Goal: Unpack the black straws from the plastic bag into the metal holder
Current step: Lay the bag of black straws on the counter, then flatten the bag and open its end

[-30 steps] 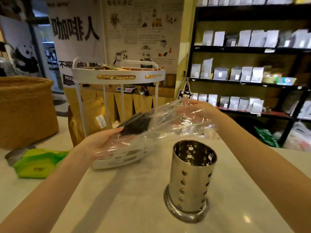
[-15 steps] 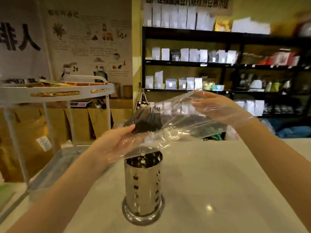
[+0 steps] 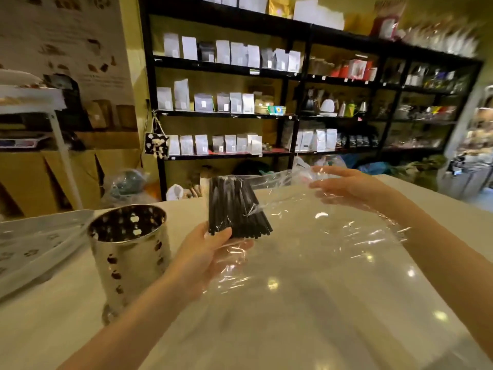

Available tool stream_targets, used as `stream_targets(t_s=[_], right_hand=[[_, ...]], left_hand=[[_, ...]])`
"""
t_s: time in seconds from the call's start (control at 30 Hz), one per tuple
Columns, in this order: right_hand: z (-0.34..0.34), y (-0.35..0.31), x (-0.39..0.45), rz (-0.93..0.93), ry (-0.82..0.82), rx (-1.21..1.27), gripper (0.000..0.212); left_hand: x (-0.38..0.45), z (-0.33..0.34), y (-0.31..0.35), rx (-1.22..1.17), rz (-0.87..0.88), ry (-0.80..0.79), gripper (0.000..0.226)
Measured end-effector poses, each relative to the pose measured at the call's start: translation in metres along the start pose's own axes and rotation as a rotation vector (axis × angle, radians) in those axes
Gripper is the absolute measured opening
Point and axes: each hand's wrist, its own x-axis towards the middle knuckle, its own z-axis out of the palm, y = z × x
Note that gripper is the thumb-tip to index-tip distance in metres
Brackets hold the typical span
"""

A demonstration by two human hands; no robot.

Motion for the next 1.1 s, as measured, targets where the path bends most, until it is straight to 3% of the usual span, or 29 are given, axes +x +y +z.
stream_targets(t_s=[0.37,0.6,0.67,0.77,0.87,1.0,1.1], right_hand=[[0.037,0.097,0.003,0.174,-0.029,-0.127,0.041],[0.061,0.116,0.0,0.217,0.169,-0.181,0.044],[0.064,0.117,-0.002,0.209,0.207,-0.281,0.046],[0.074,0.11,-0.008,0.125,0.244,-0.689,0.055],[0.1,0.098,-0.032,-0.098,0.178,-0.862,0.053],[0.141,0.086,-0.079,-0.322,-0.067,-0.723,0.032],[0.168,0.085,-0.104,-0.471,-0.223,-0.702,0.021]], left_hand=[[-0.033,-0.007,-0.072,0.012,-0.05,0.122,0.036],[-0.041,-0.016,-0.085,0.046,-0.231,0.105,0.026],[-0.045,-0.021,-0.082,0.079,-0.26,0.088,0.027],[-0.054,-0.03,-0.077,0.179,-0.26,0.129,0.043],[-0.067,-0.039,-0.072,0.516,-0.127,0.15,0.05],[-0.073,-0.048,-0.067,1.05,0.266,0.013,0.026],[-0.071,-0.051,-0.066,1.332,0.455,-0.078,0.026]])
